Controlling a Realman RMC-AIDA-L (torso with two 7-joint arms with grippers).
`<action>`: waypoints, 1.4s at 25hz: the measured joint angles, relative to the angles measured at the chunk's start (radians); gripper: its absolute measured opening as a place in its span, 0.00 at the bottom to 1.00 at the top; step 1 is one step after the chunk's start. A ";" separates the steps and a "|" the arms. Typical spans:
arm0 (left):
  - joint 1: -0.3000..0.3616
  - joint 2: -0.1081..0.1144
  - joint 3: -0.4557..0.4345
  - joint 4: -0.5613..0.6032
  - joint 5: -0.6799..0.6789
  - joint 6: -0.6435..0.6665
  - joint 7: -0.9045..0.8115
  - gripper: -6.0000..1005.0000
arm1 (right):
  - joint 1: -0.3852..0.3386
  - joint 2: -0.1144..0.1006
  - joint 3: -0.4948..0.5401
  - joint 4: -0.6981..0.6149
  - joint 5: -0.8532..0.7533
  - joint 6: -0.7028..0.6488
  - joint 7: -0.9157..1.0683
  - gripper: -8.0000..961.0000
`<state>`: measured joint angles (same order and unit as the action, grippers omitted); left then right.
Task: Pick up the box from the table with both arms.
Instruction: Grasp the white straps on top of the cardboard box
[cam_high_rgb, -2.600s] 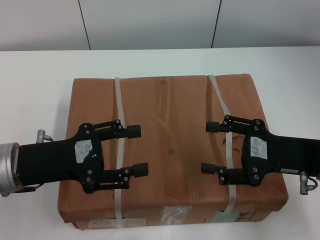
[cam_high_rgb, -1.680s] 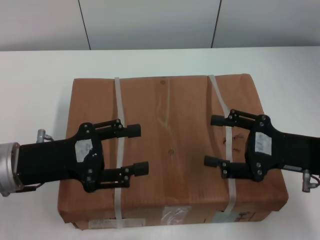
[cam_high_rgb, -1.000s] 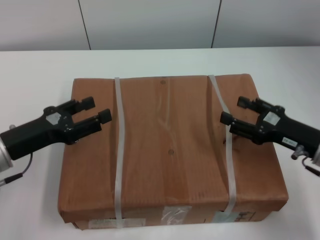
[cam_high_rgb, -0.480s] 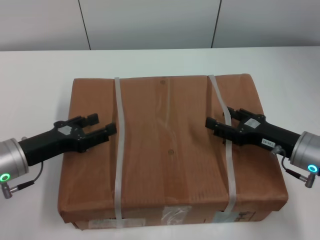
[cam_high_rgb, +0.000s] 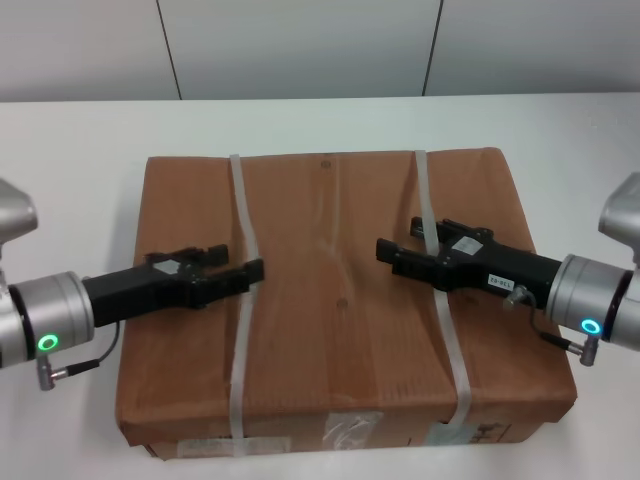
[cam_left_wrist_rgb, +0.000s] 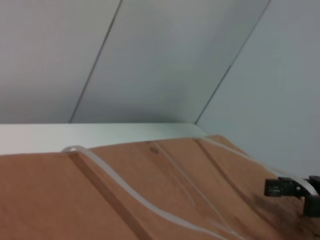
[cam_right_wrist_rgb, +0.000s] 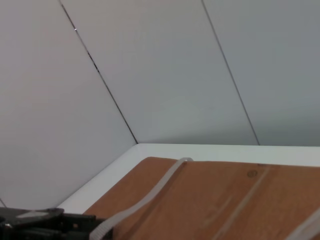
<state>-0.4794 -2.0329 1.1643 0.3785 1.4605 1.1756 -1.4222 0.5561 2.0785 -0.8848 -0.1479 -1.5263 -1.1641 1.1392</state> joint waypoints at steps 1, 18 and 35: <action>-0.007 0.000 0.000 -0.004 0.006 0.000 -0.007 0.72 | 0.004 0.000 0.000 0.000 0.000 0.000 0.000 0.85; -0.083 -0.007 0.045 -0.017 0.032 0.005 -0.067 0.71 | 0.063 0.000 -0.031 0.001 0.000 -0.020 -0.083 0.80; -0.088 -0.008 0.046 -0.010 -0.016 -0.002 -0.053 0.33 | 0.054 0.000 -0.016 0.017 0.009 -0.028 -0.237 0.61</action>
<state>-0.5674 -2.0414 1.2099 0.3688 1.4448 1.1732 -1.4754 0.6099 2.0785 -0.9011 -0.1309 -1.5173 -1.1920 0.9024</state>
